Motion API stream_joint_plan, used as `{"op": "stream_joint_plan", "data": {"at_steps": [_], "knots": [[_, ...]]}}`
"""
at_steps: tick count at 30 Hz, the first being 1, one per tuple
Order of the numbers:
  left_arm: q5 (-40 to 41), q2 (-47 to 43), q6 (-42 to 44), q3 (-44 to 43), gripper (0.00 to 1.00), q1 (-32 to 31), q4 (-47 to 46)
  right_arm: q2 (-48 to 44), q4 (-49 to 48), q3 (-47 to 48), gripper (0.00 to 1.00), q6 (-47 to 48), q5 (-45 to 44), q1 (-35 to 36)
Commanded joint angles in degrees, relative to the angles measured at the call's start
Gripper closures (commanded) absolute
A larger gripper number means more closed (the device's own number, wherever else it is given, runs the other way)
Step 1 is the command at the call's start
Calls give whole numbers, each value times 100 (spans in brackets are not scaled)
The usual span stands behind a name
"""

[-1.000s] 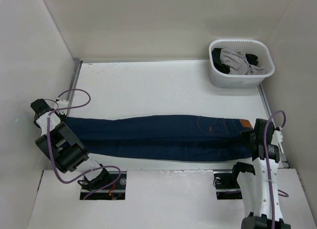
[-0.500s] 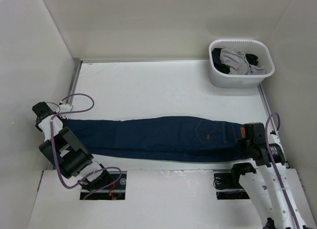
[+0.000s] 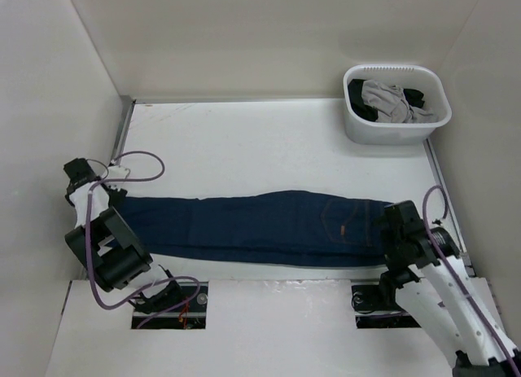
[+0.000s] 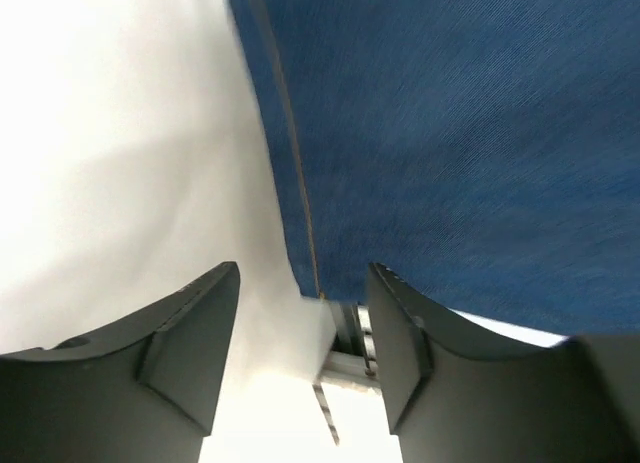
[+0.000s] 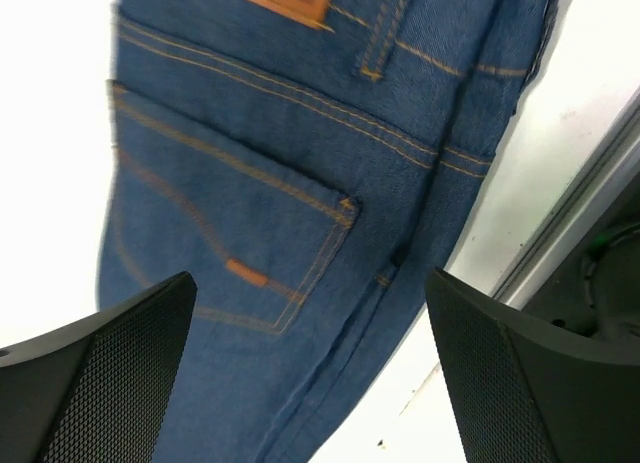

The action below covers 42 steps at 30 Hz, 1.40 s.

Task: Fold and stack the trousers
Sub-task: Fold the trousers

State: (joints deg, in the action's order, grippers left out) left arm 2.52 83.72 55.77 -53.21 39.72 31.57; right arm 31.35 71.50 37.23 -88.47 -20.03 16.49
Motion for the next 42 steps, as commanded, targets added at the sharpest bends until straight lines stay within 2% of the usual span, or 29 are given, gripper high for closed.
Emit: {"op": "stream_joint_plan", "data": {"at_steps": [1, 8, 10, 13, 15, 16, 18, 20, 22, 23, 29, 32, 35, 38, 42], "knots": [[-243, -269, 5, -444, 47, -635, 287, 571, -521, -339, 0, -321, 228, 113], [-332, 91, -31, 38, 45, -2304, 411, 1531, -1928, -1103, 0, -277, 579, -106], [-148, 240, 4, 223, 45, -2744, 367, 1689, -2140, -1174, 5, -189, 571, -177], [125, 626, 101, 399, 45, -3123, 245, 1795, -2307, -1139, 5, -92, 562, -274], [335, 968, 101, 417, 47, -3229, 43, 1891, -2430, -1139, 11, -39, 562, -379], [450, 1162, 57, 373, 47, -3264, -115, 1935, -2544, -1139, 17, 30, 553, -466], [573, 1522, -74, 189, 48, -3326, -414, 2093, -2912, -1183, 40, 302, 579, -747], [617, 1874, -267, -179, 48, -3379, -494, 2313, -3290, -1227, 57, 601, 649, -1072], [618, 2103, -434, -557, 48, -3432, -538, 2489, -3511, -1140, 69, 987, 589, -1388], [600, 2191, -505, -742, 48, -3441, -573, 2542, -3608, -1052, 72, 1181, 527, -1520], [583, 2806, -734, -1875, 47, -3563, -863, 2831, -4372, -481, 70, 2042, 35, -2004], [609, 2957, -813, -2333, 46, -3695, -793, 3340, -4864, -191, 63, 2587, 60, -2303], [618, 2817, -848, -2440, 42, -3766, -767, 3693, -5094, 151, 55, 3255, 263, -2418], [626, 2370, -866, -2317, 40, -3670, -627, 3370, -4797, 354, 42, 3643, 202, -2436], [583, 1631, -1006, -2124, 39, -3134, -302, 2614, -4382, 154, 38, 3609, 157, -2690]]}}
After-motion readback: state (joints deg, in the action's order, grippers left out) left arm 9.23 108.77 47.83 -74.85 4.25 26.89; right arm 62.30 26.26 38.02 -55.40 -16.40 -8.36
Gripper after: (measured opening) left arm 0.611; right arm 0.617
